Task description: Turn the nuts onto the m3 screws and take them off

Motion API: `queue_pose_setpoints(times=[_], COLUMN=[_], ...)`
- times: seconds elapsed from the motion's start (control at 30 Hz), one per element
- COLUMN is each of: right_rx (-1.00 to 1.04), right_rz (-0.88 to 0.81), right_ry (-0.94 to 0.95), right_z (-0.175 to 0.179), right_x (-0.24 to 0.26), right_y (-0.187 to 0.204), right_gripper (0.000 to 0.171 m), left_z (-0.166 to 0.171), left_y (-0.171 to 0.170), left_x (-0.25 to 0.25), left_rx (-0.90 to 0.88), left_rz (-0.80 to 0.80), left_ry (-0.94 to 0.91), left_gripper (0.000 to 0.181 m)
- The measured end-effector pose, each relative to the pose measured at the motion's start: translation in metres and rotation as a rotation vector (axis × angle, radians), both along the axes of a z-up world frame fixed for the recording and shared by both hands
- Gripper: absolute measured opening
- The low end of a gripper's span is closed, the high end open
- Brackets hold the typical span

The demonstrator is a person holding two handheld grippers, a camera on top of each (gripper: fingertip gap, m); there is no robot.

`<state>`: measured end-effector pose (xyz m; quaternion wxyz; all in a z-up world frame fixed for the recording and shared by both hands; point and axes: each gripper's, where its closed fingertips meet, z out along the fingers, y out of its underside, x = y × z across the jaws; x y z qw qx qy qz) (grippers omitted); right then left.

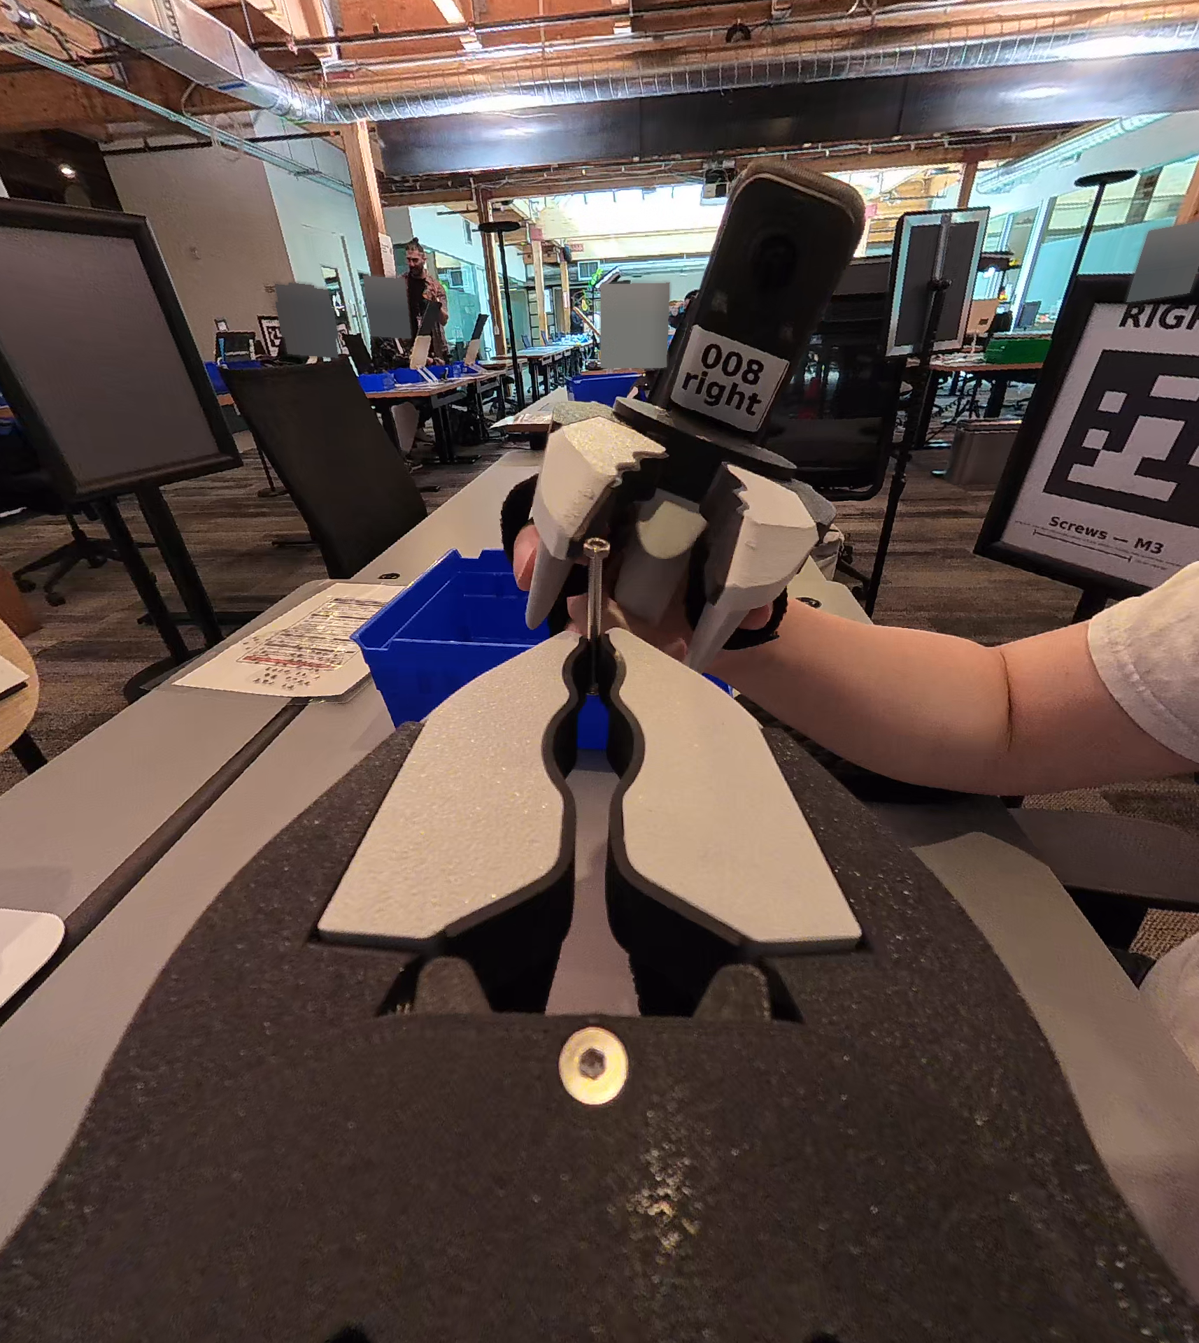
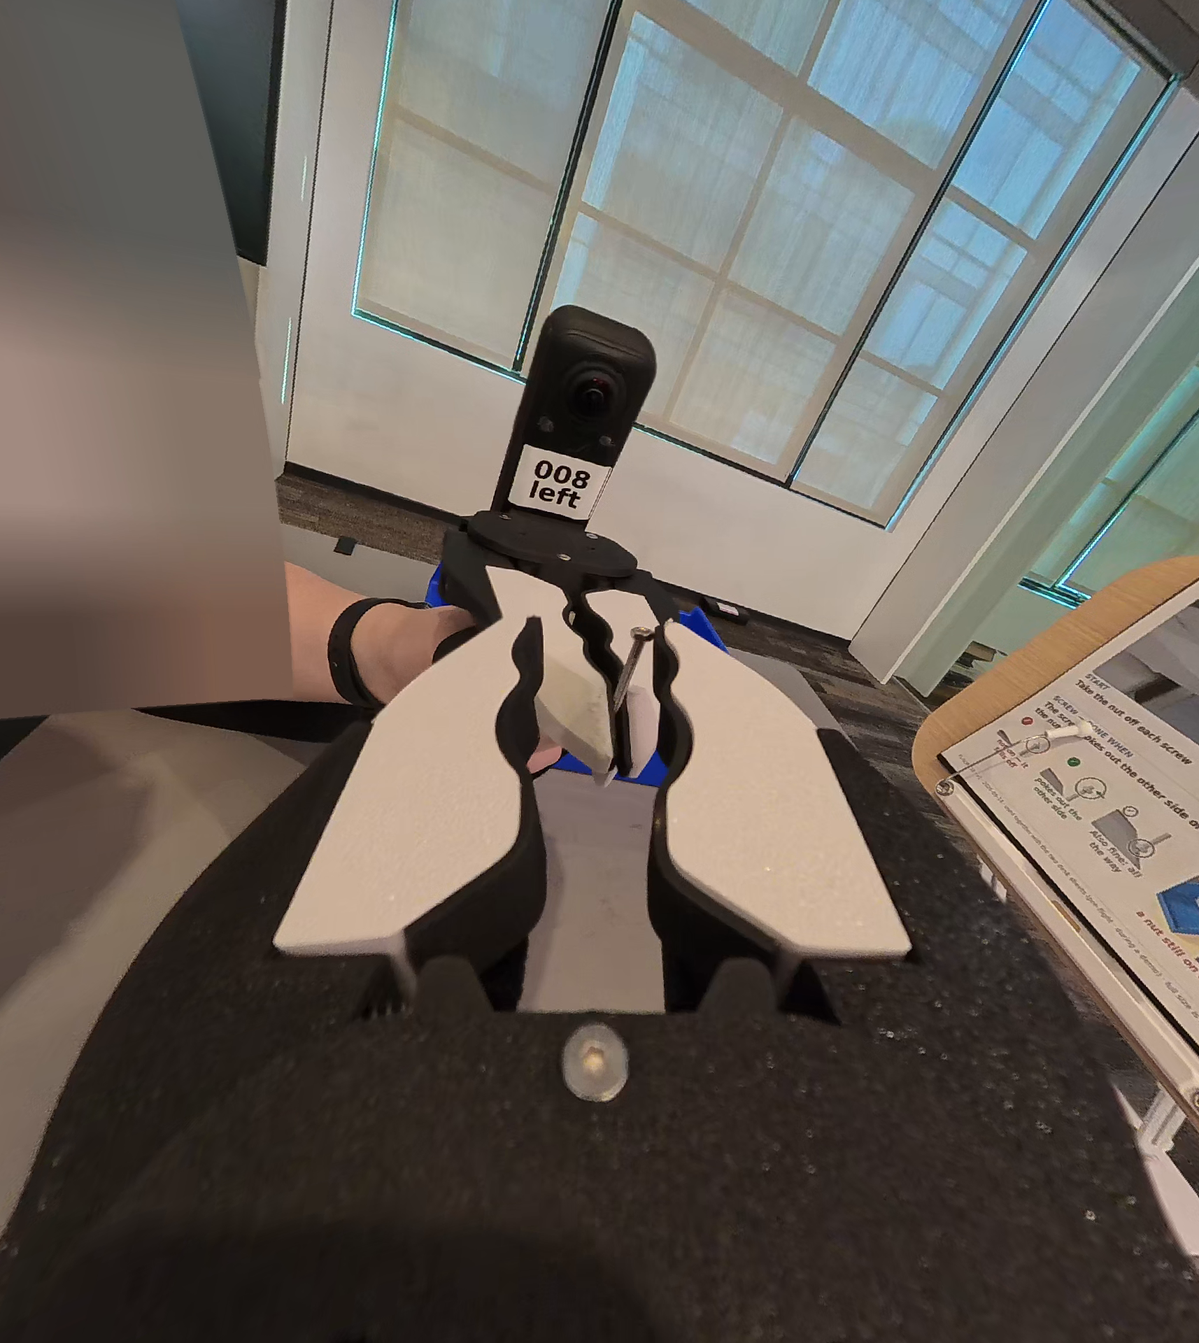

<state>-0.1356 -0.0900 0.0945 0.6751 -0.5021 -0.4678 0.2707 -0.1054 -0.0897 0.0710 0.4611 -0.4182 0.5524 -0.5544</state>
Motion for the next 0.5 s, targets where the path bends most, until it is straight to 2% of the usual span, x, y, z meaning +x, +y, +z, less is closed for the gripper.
queue_pose_setpoints(times=[0.5], right_rx=[0.032], right_rz=[-0.014], right_ry=[-0.012], right_z=[0.0024], right_x=[0.0004], right_y=[-0.0019], right_gripper=[0.027], left_z=[-0.0009], left_y=[-0.0011], left_x=[0.0009], left_rx=[0.000], left_rz=[-0.004], left_ry=[0.004], left_gripper=[0.001])
